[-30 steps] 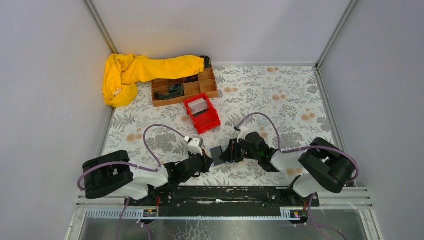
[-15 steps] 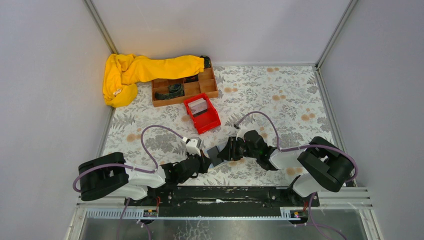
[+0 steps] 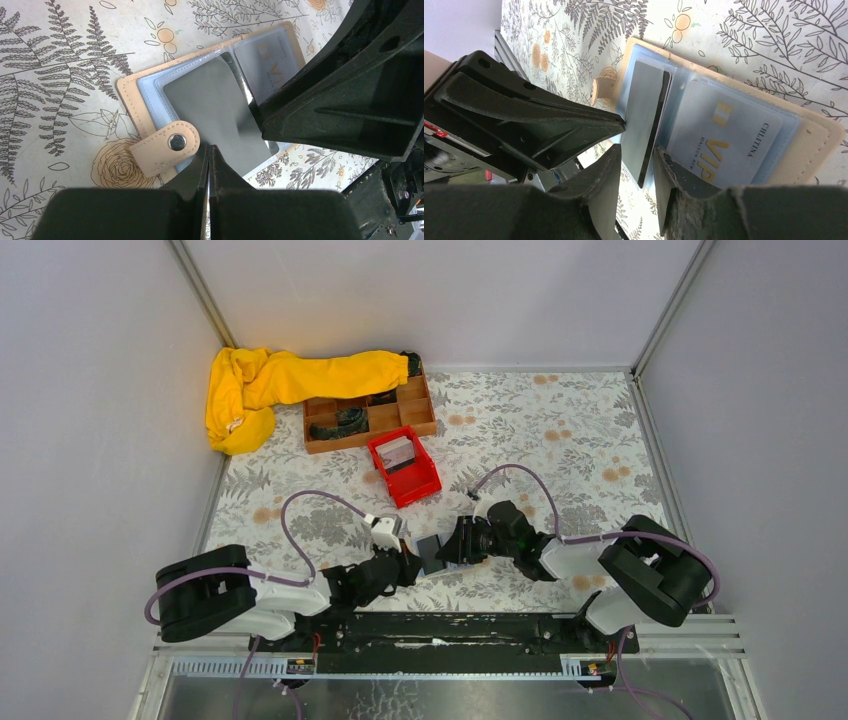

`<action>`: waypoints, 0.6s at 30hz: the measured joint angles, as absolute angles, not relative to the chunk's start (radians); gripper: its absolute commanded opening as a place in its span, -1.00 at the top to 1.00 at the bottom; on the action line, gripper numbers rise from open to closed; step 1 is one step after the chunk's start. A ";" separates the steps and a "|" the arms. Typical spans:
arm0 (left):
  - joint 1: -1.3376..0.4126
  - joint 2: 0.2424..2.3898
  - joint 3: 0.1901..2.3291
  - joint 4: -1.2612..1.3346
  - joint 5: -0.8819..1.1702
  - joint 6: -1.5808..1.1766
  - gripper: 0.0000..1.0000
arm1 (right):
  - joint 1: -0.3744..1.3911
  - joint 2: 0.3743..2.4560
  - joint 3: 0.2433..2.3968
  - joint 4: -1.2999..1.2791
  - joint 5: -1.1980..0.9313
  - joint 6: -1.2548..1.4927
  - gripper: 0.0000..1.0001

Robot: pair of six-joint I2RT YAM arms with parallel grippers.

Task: Take the credit cards out of the card holder

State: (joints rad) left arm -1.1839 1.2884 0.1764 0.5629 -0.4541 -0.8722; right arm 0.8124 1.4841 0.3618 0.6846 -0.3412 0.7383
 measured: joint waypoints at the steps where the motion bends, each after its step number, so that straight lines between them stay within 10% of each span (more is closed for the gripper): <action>1: -1.184 1.287 0.176 0.561 -0.454 -0.873 1.00 | 0.812 1.480 0.362 0.677 -0.341 0.738 0.26; 18: -1.184 1.235 0.157 0.516 -0.458 -0.886 1.00 | 0.813 1.542 0.362 0.788 -0.382 0.785 0.28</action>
